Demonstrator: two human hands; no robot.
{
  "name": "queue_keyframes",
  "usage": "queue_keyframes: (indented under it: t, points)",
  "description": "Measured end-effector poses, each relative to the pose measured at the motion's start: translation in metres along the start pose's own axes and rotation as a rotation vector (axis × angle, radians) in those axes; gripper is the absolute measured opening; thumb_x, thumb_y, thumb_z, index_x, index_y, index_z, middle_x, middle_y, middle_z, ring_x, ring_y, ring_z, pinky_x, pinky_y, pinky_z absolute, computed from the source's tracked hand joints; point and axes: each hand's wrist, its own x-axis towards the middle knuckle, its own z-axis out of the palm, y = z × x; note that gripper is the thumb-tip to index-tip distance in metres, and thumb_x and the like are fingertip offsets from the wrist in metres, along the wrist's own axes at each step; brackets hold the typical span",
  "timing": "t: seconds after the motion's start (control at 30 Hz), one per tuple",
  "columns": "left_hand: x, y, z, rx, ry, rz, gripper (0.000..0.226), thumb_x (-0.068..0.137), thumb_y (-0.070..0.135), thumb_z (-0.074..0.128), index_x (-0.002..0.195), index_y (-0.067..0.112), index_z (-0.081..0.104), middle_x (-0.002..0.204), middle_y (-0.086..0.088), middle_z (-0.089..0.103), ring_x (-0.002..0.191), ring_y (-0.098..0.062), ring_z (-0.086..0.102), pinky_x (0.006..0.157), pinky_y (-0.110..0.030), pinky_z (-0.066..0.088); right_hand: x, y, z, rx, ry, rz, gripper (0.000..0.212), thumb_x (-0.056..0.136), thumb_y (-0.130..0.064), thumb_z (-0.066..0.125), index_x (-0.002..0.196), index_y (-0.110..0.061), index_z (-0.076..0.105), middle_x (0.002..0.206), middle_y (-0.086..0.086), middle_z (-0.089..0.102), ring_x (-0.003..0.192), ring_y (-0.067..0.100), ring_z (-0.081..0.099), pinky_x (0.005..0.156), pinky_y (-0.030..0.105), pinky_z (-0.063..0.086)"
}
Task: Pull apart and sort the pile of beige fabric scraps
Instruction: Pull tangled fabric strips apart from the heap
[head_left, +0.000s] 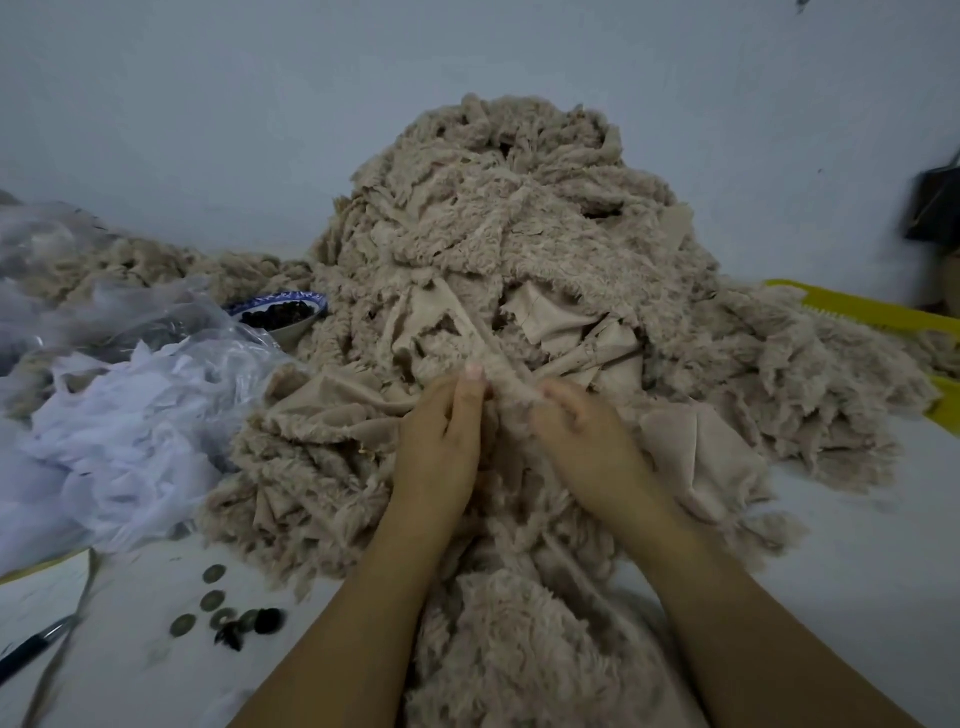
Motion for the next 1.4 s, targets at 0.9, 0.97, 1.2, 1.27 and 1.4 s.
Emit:
queue_keyframes:
  t: [0.9, 0.97, 1.2, 1.27, 1.4]
  points:
    - [0.008, 0.003, 0.001, -0.783, -0.217, -0.389, 0.019, 0.102, 0.023, 0.053, 0.089, 0.015, 0.066, 0.073, 0.004, 0.064, 0.065, -0.008, 0.059, 0.057, -0.02, 0.049, 0.005, 0.009, 0.009, -0.198, 0.164, -0.107, 0.036, 0.089, -0.017, 0.062, 0.075, -0.029, 0.032, 0.078, -0.009, 0.038, 0.064, -0.002, 0.036, 0.056, 0.016, 0.032]
    - [0.004, 0.006, 0.003, -0.728, -0.252, -0.366, 0.022, 0.095, 0.036, 0.06, 0.087, 0.017, 0.067, 0.07, 0.004, 0.066, 0.062, -0.006, 0.062, 0.055, -0.019, 0.049, 0.004, 0.007, 0.011, -0.177, 0.153, -0.14, 0.035, 0.087, -0.015, 0.062, 0.076, -0.031, 0.033, 0.083, -0.009, 0.039, 0.068, -0.003, 0.038, 0.059, 0.015, 0.034]
    - [0.001, 0.006, 0.004, -0.797, -0.219, -0.505, 0.014, 0.089, 0.015, 0.07, 0.091, 0.004, 0.061, 0.086, -0.011, 0.074, 0.081, -0.022, 0.073, 0.067, -0.028, 0.059, -0.001, 0.006, 0.014, 0.099, -0.015, 0.016, 0.033, 0.089, -0.062, 0.056, 0.077, -0.033, 0.047, 0.074, -0.015, 0.052, 0.061, -0.003, 0.047, 0.057, 0.01, 0.04]
    - [0.0, 0.008, 0.004, -0.814, -0.238, -0.501, 0.02, 0.084, 0.019, 0.071, 0.098, 0.005, 0.069, 0.094, -0.014, 0.076, 0.088, -0.023, 0.074, 0.071, -0.028, 0.06, 0.001, 0.009, 0.014, 0.062, 0.0, 0.048, 0.031, 0.096, -0.049, 0.056, 0.075, -0.026, 0.049, 0.064, -0.019, 0.051, 0.057, -0.004, 0.045, 0.054, 0.01, 0.038]
    - [0.001, 0.009, 0.002, -0.832, -0.251, -0.513, 0.024, 0.081, 0.02, 0.071, 0.102, 0.008, 0.072, 0.097, -0.013, 0.076, 0.087, -0.022, 0.074, 0.073, -0.027, 0.06, 0.006, 0.01, 0.005, 0.295, 0.128, 0.248, 0.025, 0.101, -0.028, 0.051, 0.078, -0.019, 0.053, 0.058, -0.014, 0.057, 0.057, 0.003, 0.052, 0.052, 0.014, 0.044]
